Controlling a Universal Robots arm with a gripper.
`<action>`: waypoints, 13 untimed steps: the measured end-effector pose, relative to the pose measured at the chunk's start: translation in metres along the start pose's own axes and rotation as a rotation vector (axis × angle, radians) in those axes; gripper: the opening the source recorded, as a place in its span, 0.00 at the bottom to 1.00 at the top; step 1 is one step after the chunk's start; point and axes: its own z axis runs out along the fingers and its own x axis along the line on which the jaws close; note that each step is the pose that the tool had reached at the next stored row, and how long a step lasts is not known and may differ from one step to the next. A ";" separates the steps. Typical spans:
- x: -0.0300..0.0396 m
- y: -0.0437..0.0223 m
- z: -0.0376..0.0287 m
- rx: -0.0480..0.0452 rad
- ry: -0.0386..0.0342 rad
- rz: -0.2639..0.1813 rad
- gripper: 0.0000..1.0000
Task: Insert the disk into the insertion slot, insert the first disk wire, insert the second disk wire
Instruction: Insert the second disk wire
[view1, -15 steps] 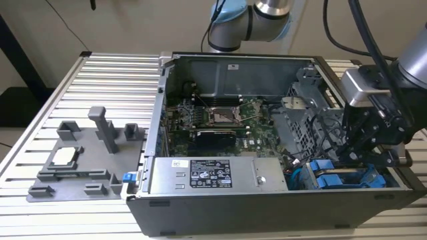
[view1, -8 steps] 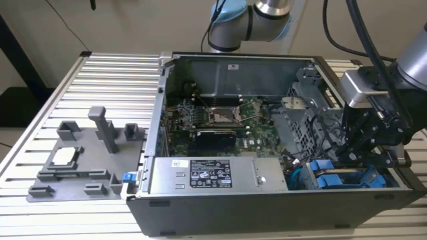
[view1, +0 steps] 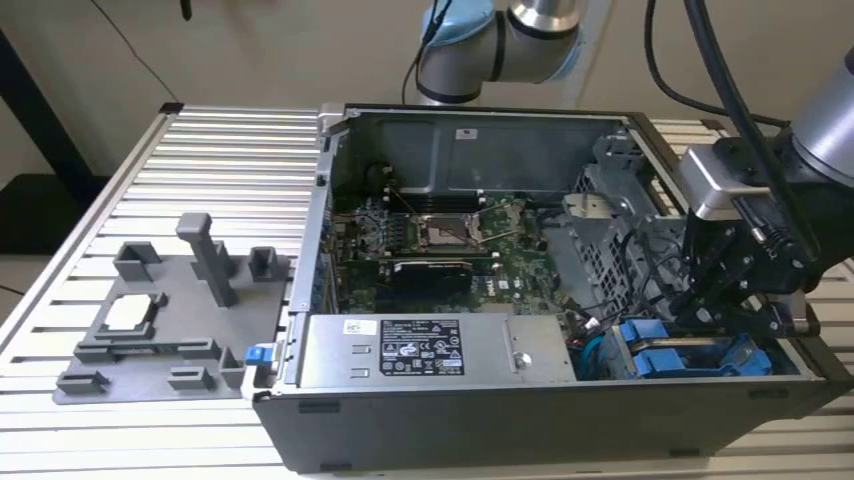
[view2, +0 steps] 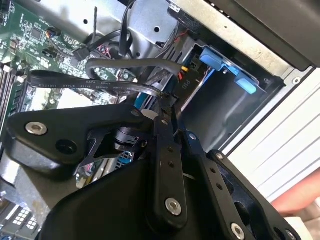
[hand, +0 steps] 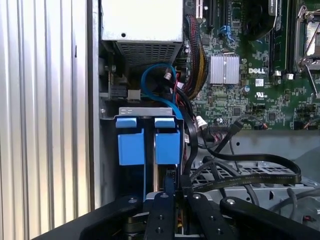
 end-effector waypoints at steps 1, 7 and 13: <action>0.0001 0.0000 0.0006 0.0000 -0.0001 0.000 0.16; 0.0003 -0.0001 0.0039 0.0000 0.0006 0.000 0.16; 0.0003 -0.0001 0.0047 0.0000 -0.0007 0.000 0.24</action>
